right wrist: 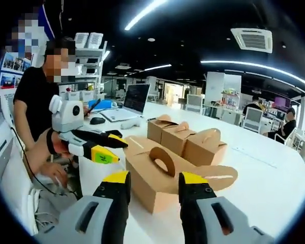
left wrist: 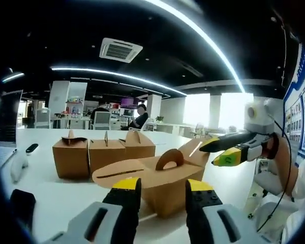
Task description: Pick up one paper box from the group, open the paper box, and remove the item inside
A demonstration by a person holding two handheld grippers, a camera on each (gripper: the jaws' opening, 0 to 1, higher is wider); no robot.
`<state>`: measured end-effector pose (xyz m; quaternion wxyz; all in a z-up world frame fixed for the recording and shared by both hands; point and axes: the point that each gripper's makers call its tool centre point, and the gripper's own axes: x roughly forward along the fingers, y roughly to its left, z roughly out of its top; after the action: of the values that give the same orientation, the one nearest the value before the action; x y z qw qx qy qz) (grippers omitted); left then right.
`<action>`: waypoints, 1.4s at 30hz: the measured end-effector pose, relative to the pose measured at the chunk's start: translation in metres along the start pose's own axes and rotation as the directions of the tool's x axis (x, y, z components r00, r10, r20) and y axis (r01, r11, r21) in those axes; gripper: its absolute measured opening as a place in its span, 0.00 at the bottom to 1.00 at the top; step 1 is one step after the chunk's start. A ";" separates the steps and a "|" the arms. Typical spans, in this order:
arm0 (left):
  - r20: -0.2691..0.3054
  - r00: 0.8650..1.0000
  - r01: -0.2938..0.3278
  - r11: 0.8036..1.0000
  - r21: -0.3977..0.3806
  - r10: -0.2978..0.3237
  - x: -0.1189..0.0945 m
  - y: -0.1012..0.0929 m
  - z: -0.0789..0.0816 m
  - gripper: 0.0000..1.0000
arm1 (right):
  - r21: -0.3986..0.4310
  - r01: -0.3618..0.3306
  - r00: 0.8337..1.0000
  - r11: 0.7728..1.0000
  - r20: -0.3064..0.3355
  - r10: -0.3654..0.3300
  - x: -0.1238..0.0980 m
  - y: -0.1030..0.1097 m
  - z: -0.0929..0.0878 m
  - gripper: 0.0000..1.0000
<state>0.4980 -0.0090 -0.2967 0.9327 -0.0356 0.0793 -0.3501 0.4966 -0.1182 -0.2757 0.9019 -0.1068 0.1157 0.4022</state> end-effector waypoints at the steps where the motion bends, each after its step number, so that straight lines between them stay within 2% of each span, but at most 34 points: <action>1: 0.001 1.000 0.000 1.000 -0.003 0.000 0.000 0.001 0.000 0.36 | 0.009 -0.001 1.000 1.000 -0.002 0.001 0.001 0.000 -0.001 0.39; 10: -0.014 1.000 0.011 1.000 -0.010 -0.011 0.005 0.001 -0.008 0.36 | 0.042 -0.023 0.999 0.999 -0.038 0.025 0.009 0.003 -0.019 0.44; 17: -0.001 0.999 0.048 0.997 -0.058 -0.048 0.008 -0.004 -0.008 0.33 | 0.069 -0.040 0.999 0.997 -0.025 0.041 0.011 0.004 -0.019 0.44; 25: -0.027 0.997 0.071 0.996 -0.054 -0.072 0.014 -0.011 -0.017 0.35 | 0.125 -0.053 0.998 0.991 -0.016 0.055 0.013 0.006 -0.021 0.45; 37: -0.031 0.994 0.103 0.993 -0.066 -0.105 0.016 -0.023 -0.019 0.37 | 0.205 -0.068 0.998 0.976 0.015 0.067 0.015 0.010 -0.019 0.49; 39: -0.029 0.994 0.101 0.993 -0.064 -0.103 0.017 -0.022 -0.019 0.37 | 0.226 -0.077 0.997 0.971 0.022 0.074 0.016 0.013 -0.018 0.51; 40: -0.028 0.995 0.099 0.993 -0.065 -0.101 0.017 -0.022 -0.019 0.37 | 0.279 -0.095 0.995 0.955 0.036 0.088 0.016 0.017 -0.016 0.52; 42: -0.024 0.996 0.089 0.994 -0.061 -0.091 0.017 -0.020 -0.018 0.40 | 0.312 -0.111 0.994 0.944 0.039 0.104 0.015 0.019 -0.015 0.50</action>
<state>0.4945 -0.0352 -0.3145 0.9133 -0.0625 0.1006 -0.3896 0.4902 -0.0997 -0.2962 0.8853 0.0488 0.1738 0.4286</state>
